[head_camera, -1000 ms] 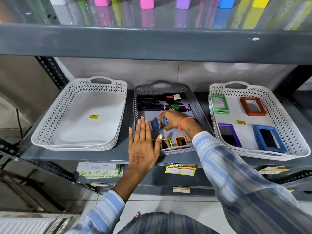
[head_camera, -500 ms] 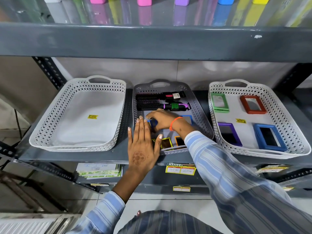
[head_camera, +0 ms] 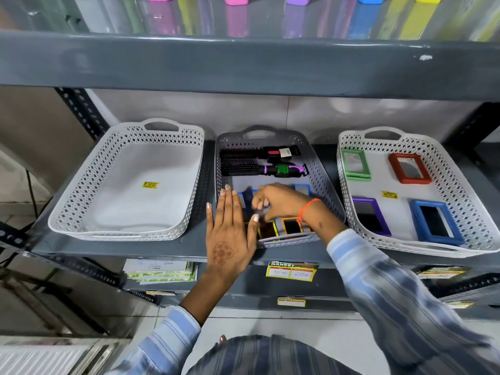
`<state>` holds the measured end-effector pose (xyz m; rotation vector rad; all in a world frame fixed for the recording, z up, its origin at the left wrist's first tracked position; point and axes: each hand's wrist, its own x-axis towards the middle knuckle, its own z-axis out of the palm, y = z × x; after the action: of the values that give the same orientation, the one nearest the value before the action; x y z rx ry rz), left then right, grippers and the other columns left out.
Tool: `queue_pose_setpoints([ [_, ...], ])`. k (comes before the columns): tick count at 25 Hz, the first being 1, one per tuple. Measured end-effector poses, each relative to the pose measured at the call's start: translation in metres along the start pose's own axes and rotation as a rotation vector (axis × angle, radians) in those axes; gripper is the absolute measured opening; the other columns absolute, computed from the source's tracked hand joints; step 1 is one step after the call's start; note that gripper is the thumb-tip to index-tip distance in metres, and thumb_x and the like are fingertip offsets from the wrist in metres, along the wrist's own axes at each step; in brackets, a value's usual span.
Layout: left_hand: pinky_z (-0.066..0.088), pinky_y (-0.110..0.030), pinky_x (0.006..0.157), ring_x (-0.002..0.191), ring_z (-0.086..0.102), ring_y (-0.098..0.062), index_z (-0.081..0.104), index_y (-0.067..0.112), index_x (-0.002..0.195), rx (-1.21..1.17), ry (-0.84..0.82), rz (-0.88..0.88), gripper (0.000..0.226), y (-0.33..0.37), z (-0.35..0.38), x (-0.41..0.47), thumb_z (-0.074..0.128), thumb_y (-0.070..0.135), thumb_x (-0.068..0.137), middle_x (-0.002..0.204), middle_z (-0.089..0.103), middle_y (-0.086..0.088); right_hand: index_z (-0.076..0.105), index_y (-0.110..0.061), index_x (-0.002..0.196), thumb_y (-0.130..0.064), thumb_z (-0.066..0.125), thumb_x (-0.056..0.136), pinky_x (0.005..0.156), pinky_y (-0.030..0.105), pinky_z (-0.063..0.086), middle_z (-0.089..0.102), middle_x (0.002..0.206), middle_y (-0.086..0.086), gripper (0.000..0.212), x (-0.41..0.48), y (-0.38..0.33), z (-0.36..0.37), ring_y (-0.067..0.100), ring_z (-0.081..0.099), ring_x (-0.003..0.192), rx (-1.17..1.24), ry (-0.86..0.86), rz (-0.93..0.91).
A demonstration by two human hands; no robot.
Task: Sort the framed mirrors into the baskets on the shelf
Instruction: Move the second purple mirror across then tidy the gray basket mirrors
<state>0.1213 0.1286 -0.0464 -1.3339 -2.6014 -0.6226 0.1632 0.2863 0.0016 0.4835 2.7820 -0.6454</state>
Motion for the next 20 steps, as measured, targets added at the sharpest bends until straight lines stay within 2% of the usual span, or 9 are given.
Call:
queue_pose_setpoints([
  [3,0.007,-0.046,0.114,0.141,0.022,-0.028,0.029,0.0,0.142,-0.005,0.007,0.01,0.066,-0.002,0.002,0.0,0.018,0.045,0.096,0.151,0.027,-0.02,0.064,-0.009,0.095,-0.014,0.072,0.074,0.074,0.03,0.045,0.059,0.089,0.009,0.024,-0.016,0.008,0.016,0.021,0.054,0.084,-0.111,-0.068,-0.009],
  [6,0.008,-0.046,0.114,0.141,0.024,-0.028,0.03,-0.001,0.141,-0.007,0.012,0.007,0.064,-0.001,0.003,0.0,0.021,0.043,0.095,0.151,0.029,-0.02,0.061,-0.009,0.096,-0.014,0.067,0.077,0.076,0.033,0.05,0.058,0.089,0.009,0.02,-0.018,0.013,0.023,0.022,0.049,0.077,-0.159,-0.015,-0.028],
  [8,0.009,-0.047,0.114,0.141,0.024,-0.028,0.03,-0.001,0.141,-0.011,0.014,0.009,0.065,-0.002,0.004,0.0,0.021,0.043,0.094,0.15,0.03,-0.02,0.057,-0.013,0.089,-0.012,0.064,0.078,0.072,0.031,0.048,0.058,0.087,0.008,0.013,-0.019,0.012,0.023,0.021,0.046,0.073,-0.144,0.008,-0.043],
  [10,0.009,-0.047,0.114,0.141,0.025,-0.028,0.03,-0.001,0.141,-0.011,0.018,0.014,0.065,-0.003,0.004,0.0,0.021,0.043,0.094,0.15,0.03,-0.02,0.047,-0.018,0.081,-0.01,0.063,0.078,0.068,0.028,0.043,0.052,0.082,0.004,0.018,-0.021,0.012,0.023,0.021,0.043,0.071,-0.143,-0.003,-0.032],
  [13,0.007,-0.046,0.114,0.141,0.024,-0.029,0.03,-0.001,0.142,-0.013,0.013,0.017,0.066,-0.003,0.005,0.0,0.021,0.044,0.094,0.151,0.029,-0.02,0.047,-0.015,0.079,-0.012,0.065,0.075,0.064,0.028,0.043,0.052,0.08,0.007,0.018,-0.025,0.012,0.023,0.026,0.049,0.067,-0.101,0.01,0.01],
  [15,0.007,-0.047,0.114,0.141,0.023,-0.029,0.029,-0.001,0.142,-0.001,0.01,0.028,0.067,-0.002,0.004,0.0,0.021,0.046,0.094,0.151,0.029,-0.02,0.057,-0.014,0.087,-0.016,0.069,0.075,0.071,0.03,0.046,0.058,0.089,0.009,0.018,-0.031,0.012,0.016,0.026,0.055,0.08,-0.063,0.015,0.015],
  [17,0.004,-0.047,0.115,0.141,0.022,-0.028,0.03,0.0,0.142,0.029,0.009,0.043,0.07,0.0,0.001,-0.001,0.02,0.05,0.094,0.152,0.027,-0.019,0.063,-0.012,0.11,-0.022,0.075,0.074,0.09,0.035,0.048,0.062,0.109,0.006,0.039,-0.047,0.012,0.001,0.023,0.055,0.103,0.018,0.076,0.04],
  [18,0.002,-0.046,0.115,0.142,0.02,-0.029,0.03,0.001,0.142,0.035,0.002,0.056,0.071,0.002,-0.001,-0.001,0.02,0.051,0.093,0.152,0.026,-0.019,0.062,-0.011,0.116,-0.022,0.075,0.074,0.095,0.037,0.047,0.062,0.115,0.007,0.045,-0.058,0.014,-0.006,0.023,0.055,0.108,0.071,0.169,0.058],
  [20,0.003,-0.044,0.115,0.141,0.022,-0.031,0.034,0.002,0.141,-0.015,-0.01,0.128,0.07,0.018,-0.006,-0.004,0.023,0.052,0.093,0.151,0.03,-0.018,0.06,-0.008,0.121,-0.019,0.072,0.079,0.099,0.038,0.046,0.062,0.12,0.012,0.044,-0.088,0.026,-0.017,0.026,0.056,0.113,0.153,0.398,0.128],
])
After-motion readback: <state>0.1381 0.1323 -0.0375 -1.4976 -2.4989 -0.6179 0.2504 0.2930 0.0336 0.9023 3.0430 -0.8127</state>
